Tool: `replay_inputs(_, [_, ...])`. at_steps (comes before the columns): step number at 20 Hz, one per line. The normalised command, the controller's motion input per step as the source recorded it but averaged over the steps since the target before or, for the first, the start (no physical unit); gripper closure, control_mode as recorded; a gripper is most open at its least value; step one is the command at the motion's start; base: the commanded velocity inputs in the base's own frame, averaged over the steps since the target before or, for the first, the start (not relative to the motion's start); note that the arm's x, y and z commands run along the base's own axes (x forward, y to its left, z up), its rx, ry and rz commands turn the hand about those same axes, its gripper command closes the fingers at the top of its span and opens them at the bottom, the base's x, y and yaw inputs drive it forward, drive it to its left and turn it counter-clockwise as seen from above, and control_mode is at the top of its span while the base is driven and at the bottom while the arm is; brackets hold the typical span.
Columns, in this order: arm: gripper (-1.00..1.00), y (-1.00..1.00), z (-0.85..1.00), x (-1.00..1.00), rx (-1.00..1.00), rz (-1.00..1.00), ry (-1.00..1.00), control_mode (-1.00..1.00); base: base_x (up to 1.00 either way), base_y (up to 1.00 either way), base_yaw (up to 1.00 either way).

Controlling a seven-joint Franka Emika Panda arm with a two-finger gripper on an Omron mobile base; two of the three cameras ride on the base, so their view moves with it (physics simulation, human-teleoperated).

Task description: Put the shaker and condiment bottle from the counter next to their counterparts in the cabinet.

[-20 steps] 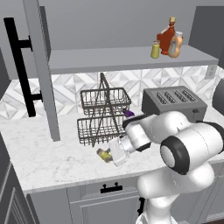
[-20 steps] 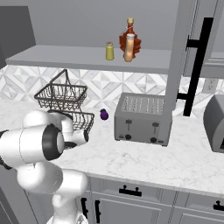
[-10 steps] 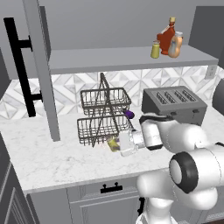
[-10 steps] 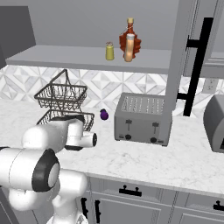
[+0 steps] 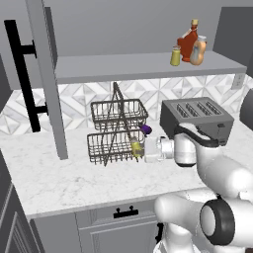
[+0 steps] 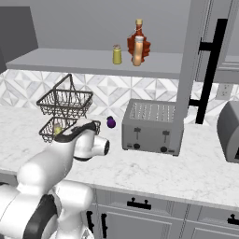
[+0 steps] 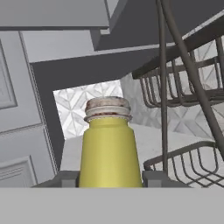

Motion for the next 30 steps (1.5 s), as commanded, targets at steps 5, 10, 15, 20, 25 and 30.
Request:
replay_inputs(5, [1.00,-0.25,0.41,-0.46,0.08,-0.09,-0.11,-1.00,0.00,0.00,0.00])
replay_inputs(10, [1.00,-0.19,0.50,-0.19,0.02,-0.09,-0.16,-1.00,0.00,0.00,0.00])
replay_inputs(15, [1.00,-0.15,0.46,-0.18,0.08,-0.09,-0.09,-1.00,0.00,0.00,0.00])
replay_inputs(20, [1.00,-0.17,0.37,-0.14,0.07,-0.23,-0.08,-1.00,0.00,0.00,0.00])
replay_inputs(25, [1.00,-0.28,0.46,-0.21,0.11,-0.32,-0.05,-1.00,0.00,0.00,0.00])
replay_inputs(30, [1.00,-0.11,0.35,-0.12,0.10,-0.33,-0.02,-1.00,0.00,0.00,0.00])
